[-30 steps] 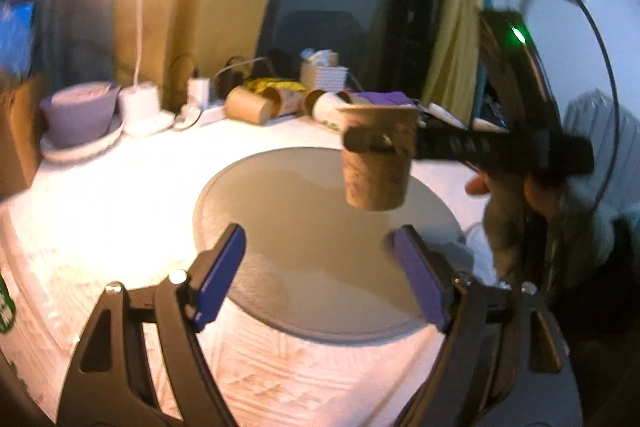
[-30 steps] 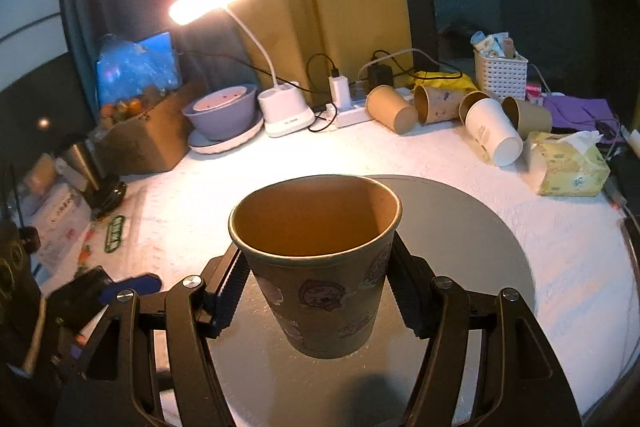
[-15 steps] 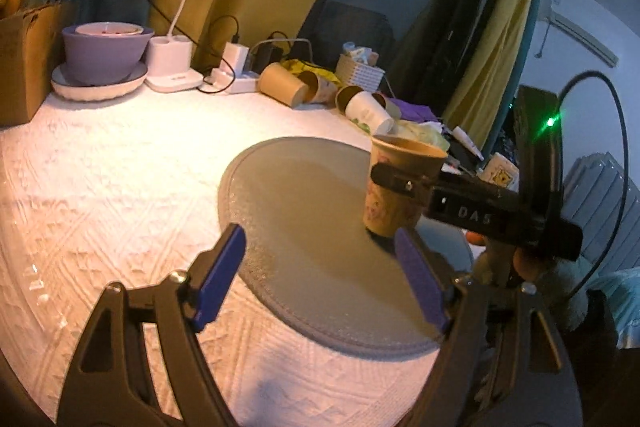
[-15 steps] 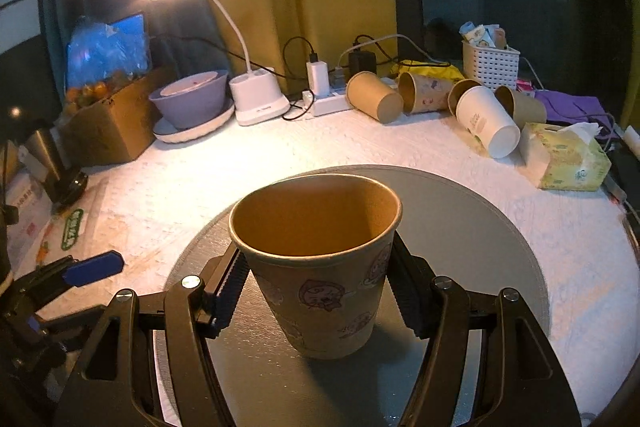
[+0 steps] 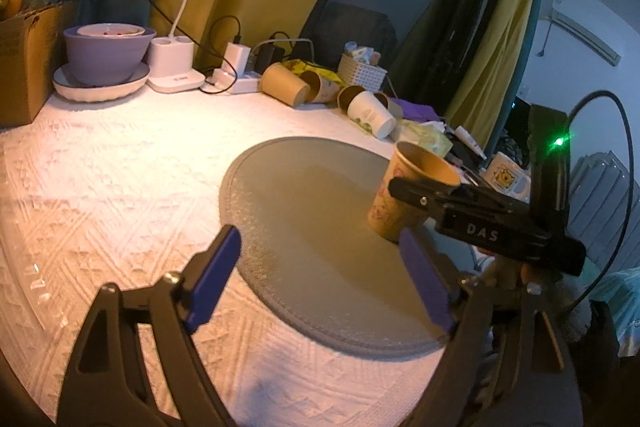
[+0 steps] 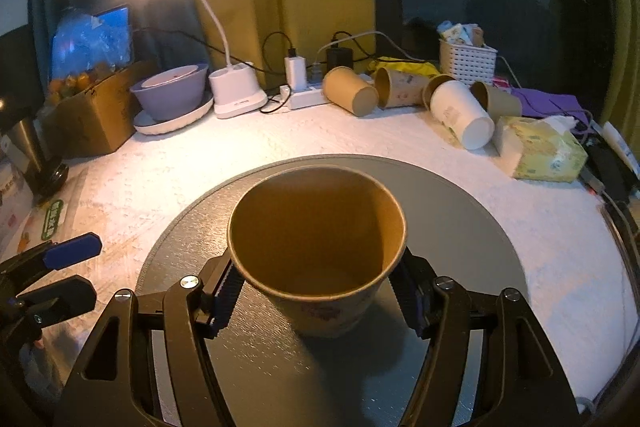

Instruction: Flip cup upright

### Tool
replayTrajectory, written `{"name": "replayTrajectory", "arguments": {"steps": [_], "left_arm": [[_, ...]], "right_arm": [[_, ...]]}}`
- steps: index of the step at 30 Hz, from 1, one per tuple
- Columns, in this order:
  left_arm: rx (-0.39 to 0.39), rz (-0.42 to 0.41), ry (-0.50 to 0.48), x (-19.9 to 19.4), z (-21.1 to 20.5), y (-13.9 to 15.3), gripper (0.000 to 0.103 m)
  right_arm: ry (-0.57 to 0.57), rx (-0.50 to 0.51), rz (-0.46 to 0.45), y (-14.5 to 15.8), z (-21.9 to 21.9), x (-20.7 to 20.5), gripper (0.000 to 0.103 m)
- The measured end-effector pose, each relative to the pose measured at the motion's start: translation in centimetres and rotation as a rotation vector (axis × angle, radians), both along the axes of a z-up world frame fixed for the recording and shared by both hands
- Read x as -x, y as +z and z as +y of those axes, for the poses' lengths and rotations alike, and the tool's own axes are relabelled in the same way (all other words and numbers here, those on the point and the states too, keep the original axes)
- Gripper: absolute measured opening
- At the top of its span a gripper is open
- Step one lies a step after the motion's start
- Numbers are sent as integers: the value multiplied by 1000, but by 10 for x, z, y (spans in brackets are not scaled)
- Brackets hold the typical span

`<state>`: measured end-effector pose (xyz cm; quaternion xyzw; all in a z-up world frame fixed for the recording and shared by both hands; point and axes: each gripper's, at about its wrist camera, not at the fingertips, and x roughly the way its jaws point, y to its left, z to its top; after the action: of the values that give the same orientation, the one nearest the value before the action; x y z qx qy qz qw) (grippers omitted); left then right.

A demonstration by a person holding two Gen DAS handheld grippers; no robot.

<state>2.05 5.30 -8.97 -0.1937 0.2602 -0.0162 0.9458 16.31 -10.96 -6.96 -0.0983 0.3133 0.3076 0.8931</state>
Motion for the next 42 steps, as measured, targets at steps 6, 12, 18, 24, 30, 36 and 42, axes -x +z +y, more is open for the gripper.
{"name": "replayTrajectory", "arguments": {"steps": [6,12,18,24,30,36,42], "left_arm": [[-22,4,0,0,-1,0,83],[-57,5,-7,0,-7,1,84],[-84,4,-5,1,-13,3,84],[-98,5,-6,2,-21,6,85],[-102,-2,-22,1,-31,10,85],[-136,-42,-22,6,-43,21,94],[-166,-76,-28,13,-54,34,94]], "right_arm": [[-14,-8,7,-1,-7,1,75],[-25,-11,20,-2,-15,7,75],[-36,-9,28,-1,-27,16,75],[-45,-15,30,1,-37,24,75],[-55,-22,22,5,-50,37,75],[-66,-27,0,16,-59,48,75],[-71,-36,-29,29,-68,60,75]]}}
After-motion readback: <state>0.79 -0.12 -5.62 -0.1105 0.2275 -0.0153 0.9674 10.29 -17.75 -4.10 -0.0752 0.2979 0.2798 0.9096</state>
